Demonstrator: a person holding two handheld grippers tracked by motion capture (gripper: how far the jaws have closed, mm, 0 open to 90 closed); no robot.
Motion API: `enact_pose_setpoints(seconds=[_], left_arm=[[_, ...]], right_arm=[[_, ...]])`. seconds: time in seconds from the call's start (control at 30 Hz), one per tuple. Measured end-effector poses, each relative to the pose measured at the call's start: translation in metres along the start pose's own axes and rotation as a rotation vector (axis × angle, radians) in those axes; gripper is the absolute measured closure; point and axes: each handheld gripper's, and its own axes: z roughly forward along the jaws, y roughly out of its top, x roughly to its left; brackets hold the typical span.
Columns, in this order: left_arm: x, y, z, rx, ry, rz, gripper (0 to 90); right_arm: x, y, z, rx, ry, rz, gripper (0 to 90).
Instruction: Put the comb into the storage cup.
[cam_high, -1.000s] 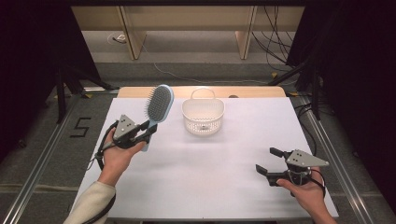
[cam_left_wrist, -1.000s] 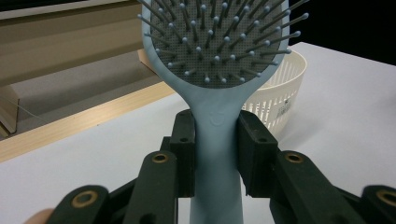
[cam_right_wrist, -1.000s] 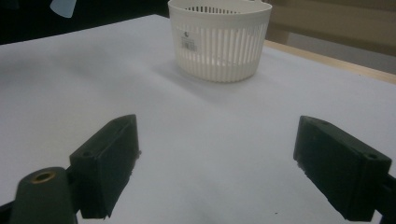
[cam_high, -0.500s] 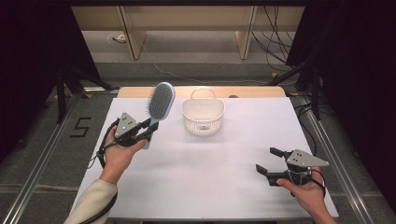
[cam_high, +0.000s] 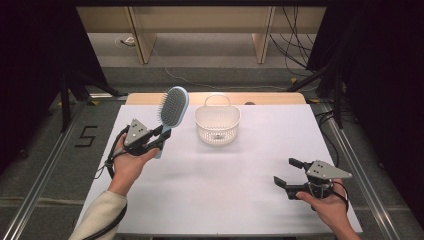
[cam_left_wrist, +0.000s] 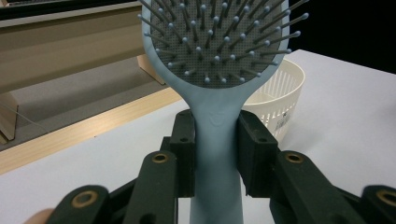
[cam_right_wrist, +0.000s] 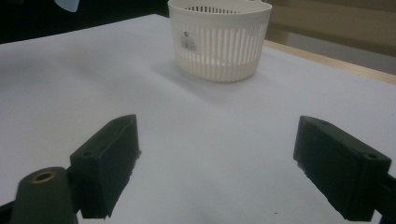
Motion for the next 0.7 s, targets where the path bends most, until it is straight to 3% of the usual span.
enact_pose_setpoints(seconds=[0.7], left_arm=[[-0.0031,0.0077,0.0065,-0.013,-0.006,0.006,69.7]], right_arm=[[0.0002,0.0003,-0.0004,-0.002,-0.002,0.0,15.3]])
